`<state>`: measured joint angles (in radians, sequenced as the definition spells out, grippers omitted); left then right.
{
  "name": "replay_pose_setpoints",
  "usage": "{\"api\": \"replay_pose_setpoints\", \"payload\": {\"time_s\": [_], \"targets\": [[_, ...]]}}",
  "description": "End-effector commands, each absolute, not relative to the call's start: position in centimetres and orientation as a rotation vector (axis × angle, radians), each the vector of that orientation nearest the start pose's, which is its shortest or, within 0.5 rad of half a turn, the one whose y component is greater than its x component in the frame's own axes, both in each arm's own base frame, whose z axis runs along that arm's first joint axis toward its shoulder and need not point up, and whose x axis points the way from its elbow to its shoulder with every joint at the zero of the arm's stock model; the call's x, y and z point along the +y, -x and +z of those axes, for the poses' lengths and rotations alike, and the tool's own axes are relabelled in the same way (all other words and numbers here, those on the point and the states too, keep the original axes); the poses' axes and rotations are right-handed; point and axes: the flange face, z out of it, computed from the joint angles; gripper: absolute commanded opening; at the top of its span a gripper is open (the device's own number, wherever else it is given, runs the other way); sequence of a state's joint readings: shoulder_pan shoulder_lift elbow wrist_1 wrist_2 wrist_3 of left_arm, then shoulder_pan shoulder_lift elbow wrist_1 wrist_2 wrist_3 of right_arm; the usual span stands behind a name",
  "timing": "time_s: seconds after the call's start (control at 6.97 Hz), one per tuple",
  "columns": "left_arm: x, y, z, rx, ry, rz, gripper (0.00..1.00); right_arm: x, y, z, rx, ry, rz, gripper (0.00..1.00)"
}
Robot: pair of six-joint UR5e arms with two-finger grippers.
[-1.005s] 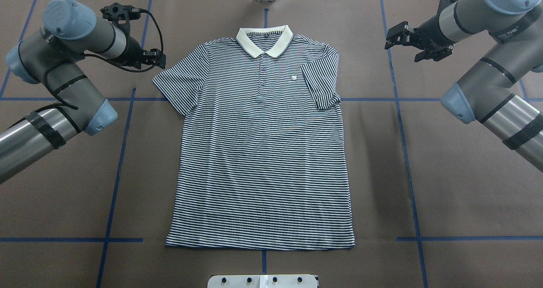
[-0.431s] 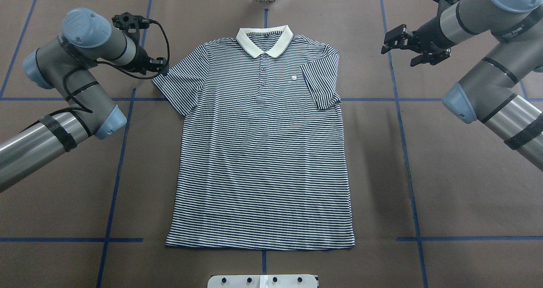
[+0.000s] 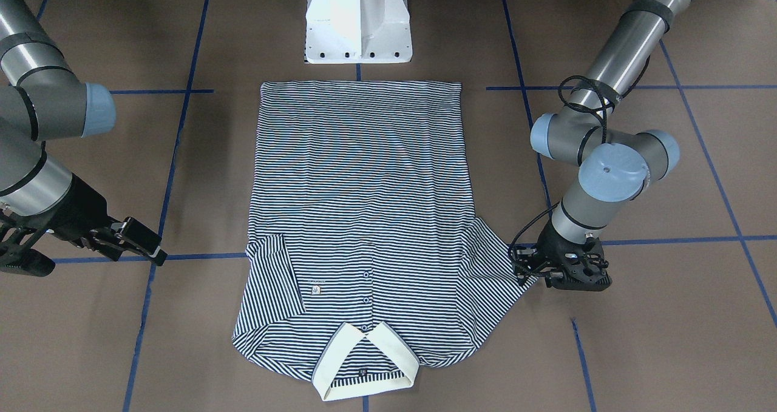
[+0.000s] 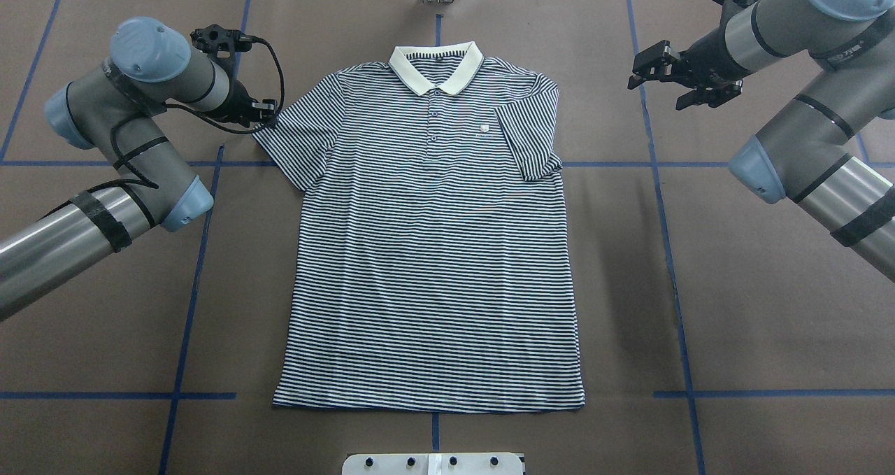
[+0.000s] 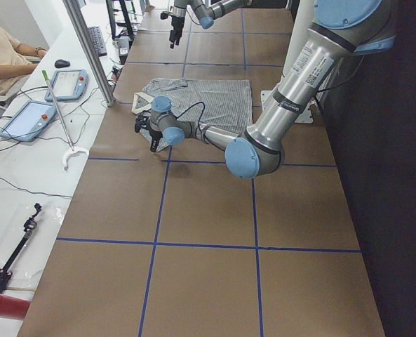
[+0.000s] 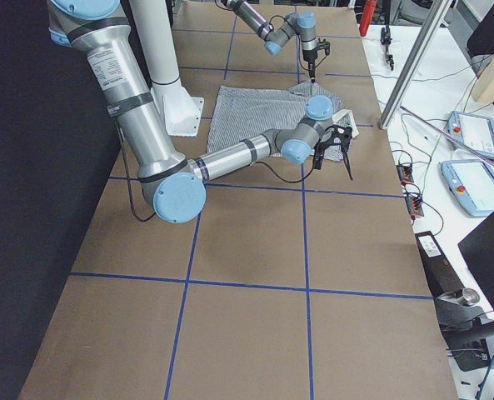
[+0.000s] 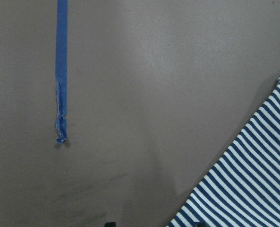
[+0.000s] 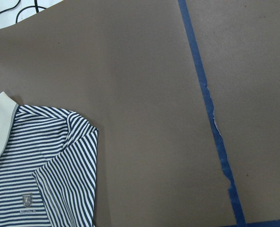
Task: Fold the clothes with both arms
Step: 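Bring both grippers above the shirt's two shoulders near the collar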
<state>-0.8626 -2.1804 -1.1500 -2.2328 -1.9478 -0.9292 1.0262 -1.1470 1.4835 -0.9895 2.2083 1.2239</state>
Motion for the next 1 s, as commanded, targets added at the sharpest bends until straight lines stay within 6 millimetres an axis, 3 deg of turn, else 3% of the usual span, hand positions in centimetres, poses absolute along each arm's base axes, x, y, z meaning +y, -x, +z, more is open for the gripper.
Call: {"api": "replay_pose_setpoints", "payload": {"time_s": [0.0, 0.29, 0.57, 0.72, 0.86], "targets": [[-64.3, -42.4, 42.0, 0.857, -0.32, -0.043, 0.0, -61.1, 28.3, 39.2, -1.058, -0.103, 0.323, 1.0], [-64.5, -42.6, 39.5, 0.885, -0.341, -0.043, 0.0, -61.1, 28.5, 39.2, -1.058, -0.1, 0.321, 1.0], [-64.8, -43.0, 35.1, 0.935, -0.364, -0.065, 0.0, -61.2, 28.5, 39.0, -1.06, -0.102, 0.32, 1.0], [-65.1, -43.4, 33.0, 0.976, -0.323, -0.168, 0.0, -61.2, 28.6, 38.8, -1.065, -0.098, 0.315, 1.0], [-62.8, -47.2, 31.8, 1.007, -0.267, -0.203, 0.0, -61.1, 28.6, 38.8, -1.068, -0.094, 0.312, 1.0]]}}
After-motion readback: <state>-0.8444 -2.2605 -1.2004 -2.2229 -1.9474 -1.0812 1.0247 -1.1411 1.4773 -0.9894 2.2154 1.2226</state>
